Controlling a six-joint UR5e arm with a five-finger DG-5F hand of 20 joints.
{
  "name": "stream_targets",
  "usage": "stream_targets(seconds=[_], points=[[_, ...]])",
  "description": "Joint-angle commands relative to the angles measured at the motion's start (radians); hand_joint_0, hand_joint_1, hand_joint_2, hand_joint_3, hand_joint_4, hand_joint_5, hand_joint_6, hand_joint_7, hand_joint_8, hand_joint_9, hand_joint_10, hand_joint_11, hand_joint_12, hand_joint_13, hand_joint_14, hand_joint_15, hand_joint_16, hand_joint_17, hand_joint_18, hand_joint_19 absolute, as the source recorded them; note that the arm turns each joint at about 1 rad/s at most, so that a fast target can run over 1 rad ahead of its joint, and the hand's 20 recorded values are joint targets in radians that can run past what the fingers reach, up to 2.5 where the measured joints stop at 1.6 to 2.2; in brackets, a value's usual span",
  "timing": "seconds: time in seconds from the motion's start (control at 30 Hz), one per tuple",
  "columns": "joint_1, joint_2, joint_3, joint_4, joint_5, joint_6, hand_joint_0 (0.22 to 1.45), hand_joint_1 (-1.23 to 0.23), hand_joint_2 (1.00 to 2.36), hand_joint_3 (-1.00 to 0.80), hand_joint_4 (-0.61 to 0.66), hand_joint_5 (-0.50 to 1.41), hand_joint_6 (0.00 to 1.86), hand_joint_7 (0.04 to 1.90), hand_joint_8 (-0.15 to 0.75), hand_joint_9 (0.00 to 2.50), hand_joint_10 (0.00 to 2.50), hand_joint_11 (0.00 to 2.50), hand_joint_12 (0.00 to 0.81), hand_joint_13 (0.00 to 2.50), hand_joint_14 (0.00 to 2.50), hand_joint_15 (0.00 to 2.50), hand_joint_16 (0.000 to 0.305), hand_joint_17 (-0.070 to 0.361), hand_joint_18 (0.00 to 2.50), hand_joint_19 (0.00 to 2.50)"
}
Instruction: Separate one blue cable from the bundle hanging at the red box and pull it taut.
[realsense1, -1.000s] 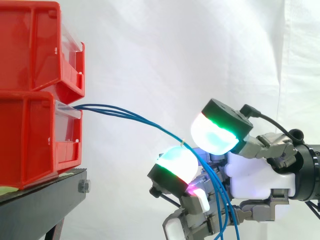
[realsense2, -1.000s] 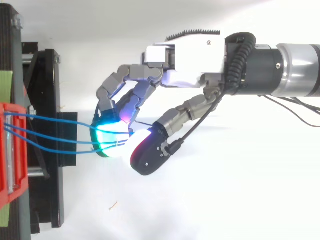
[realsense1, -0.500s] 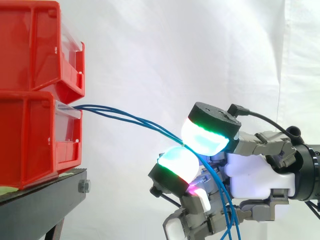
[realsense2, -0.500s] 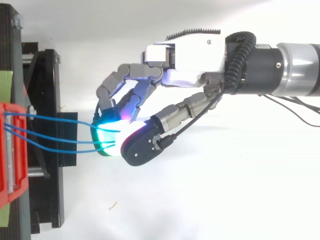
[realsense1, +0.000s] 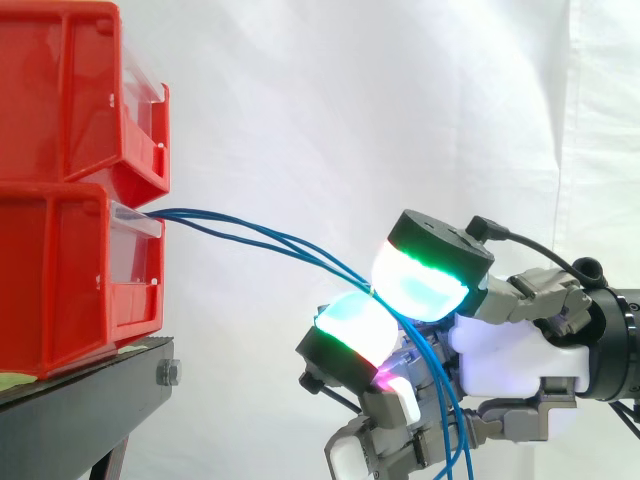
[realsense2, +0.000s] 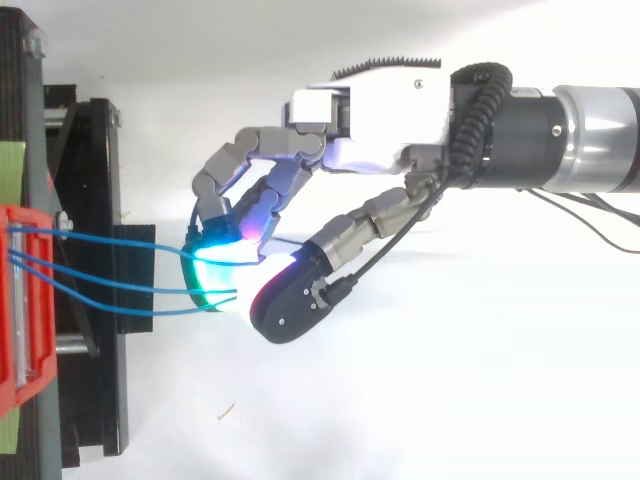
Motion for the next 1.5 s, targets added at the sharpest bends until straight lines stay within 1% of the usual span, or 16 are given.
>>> stream_targets(seconds=[0.0,0.1,0.23,0.37,0.47,0.57,0.63,0.77,0.83,0.9,0.97,1.03,1.17,1.23,1.37,1.47], points=[[-0.002,0.0,0.0,0.0,0.0,-0.006,0.7,-0.92,1.0,-0.5,-0.01,-0.17,0.92,1.1,0.286,0.96,0.02,0.91,0.29,0.8,0.02,0.39,0.026,0.058,0.65,0.27],[0.0,0.0,0.0,0.0,0.0,-0.006,0.51,-0.94,1.0,-0.5,0.03,-0.16,0.91,1.06,0.298,0.98,0.02,0.89,0.306,0.8,0.01,0.4,0.029,0.065,0.66,0.28],[0.0,0.0,0.0,0.0,0.0,-0.006,0.42,-0.86,1.0,-0.5,0.05,-0.14,0.91,1.03,0.33,1.0,0.02,0.88,0.337,0.82,0.01,0.39,0.035,0.08,0.7,0.26],[0.0,0.0,0.0,0.0,0.0,-0.006,0.45,-0.7,1.0,-0.5,0.06,-0.14,0.9,1.01,0.329,1.02,0.01,0.87,0.326,0.81,0.01,0.39,0.033,0.075,0.69,0.28],[0.0,0.0,0.0,0.001,0.0,-0.006,0.54,-0.61,1.0,-0.5,0.05,-0.14,0.88,1.06,0.302,1.01,0.02,0.87,0.297,0.8,0.01,0.4,0.028,0.062,0.64,0.32],[-0.002,0.0,0.0,0.001,0.0,-0.006,0.61,-0.66,1.0,-0.5,0.01,-0.14,0.88,1.15,0.292,1.02,0.02,0.89,0.286,0.79,0.02,0.41,0.026,0.058,0.62,0.35],[0.0,0.0,0.0,0.001,0.0,-0.006,0.61,-0.75,1.01,-0.38,0.01,-0.14,0.88,1.2,0.296,1.01,0.02,0.89,0.29,0.79,0.02,0.41,0.026,0.058,0.62,0.35],[0.0,0.0,0.0,0.001,0.0,-0.006,0.64,-0.84,1.01,-0.31,-0.03,-0.15,0.9,1.17,0.298,1.0,0.02,0.9,0.295,0.79,0.02,0.41,0.027,0.06,0.63,0.33],[0.0,0.0,0.0,0.0,0.0,-0.006,0.7,-0.9,1.01,-0.34,-0.08,-0.16,0.9,1.2,0.295,0.99,0.02,0.89,0.296,0.79,0.02,0.41,0.027,0.061,0.65,0.33],[-0.002,0.0,0.0,0.0,0.0,-0.006,0.73,-0.92,1.01,-0.4,-0.1,-0.16,0.91,1.16,0.29,0.98,0.02,0.89,0.296,0.79,0.02,0.41,0.027,0.061,0.66,0.32],[-0.002,-0.001,0.0,0.001,0.0,-0.006,0.75,-0.93,1.0,-0.5,-0.1,-0.16,0.91,1.17,0.285,0.97,0.02,0.88,0.296,0.79,0.02,0.39,0.027,0.061,0.66,0.32],[-0.003,0.0,0.0,0.001,0.0,-0.006,0.76,-0.94,1.0,-0.5,-0.09,-0.16,0.92,1.19,0.284,0.97,0.02,0.89,0.295,0.79,0.02,0.39,0.027,0.061,0.67,0.31],[-0.005,0.0,0.0,0.001,0.0,-0.009,0.71,-0.96,1.0,-0.5,-0.04,-0.16,0.92,1.14,0.281,0.97,0.02,0.88,0.291,0.79,0.02,0.4,0.027,0.061,0.67,0.31],[-0.005,0.0,0.0,0.001,0.0,-0.01,0.61,-1.0,1.0,-0.5,0.0,-0.14,0.9,1.1,0.278,0.98,0.02,0.89,0.289,0.78,0.02,0.41,0.027,0.061,0.66,0.32],[-0.006,0.0,0.0,0.0,0.0,-0.01,0.51,-1.02,1.0,-0.5,0.01,-0.13,0.9,1.09,0.294,0.99,0.02,0.89,0.301,0.8,0.02,0.41,0.03,0.068,0.68,0.31],[-0.006,0.0,0.0,0.0,0.0,-0.01,0.47,-0.94,1.0,-0.5,0.02,-0.12,0.89,1.09,0.306,1.04,0.02,0.88,0.309,0.82,0.02,0.41,0.032,0.072,0.7,0.31]])
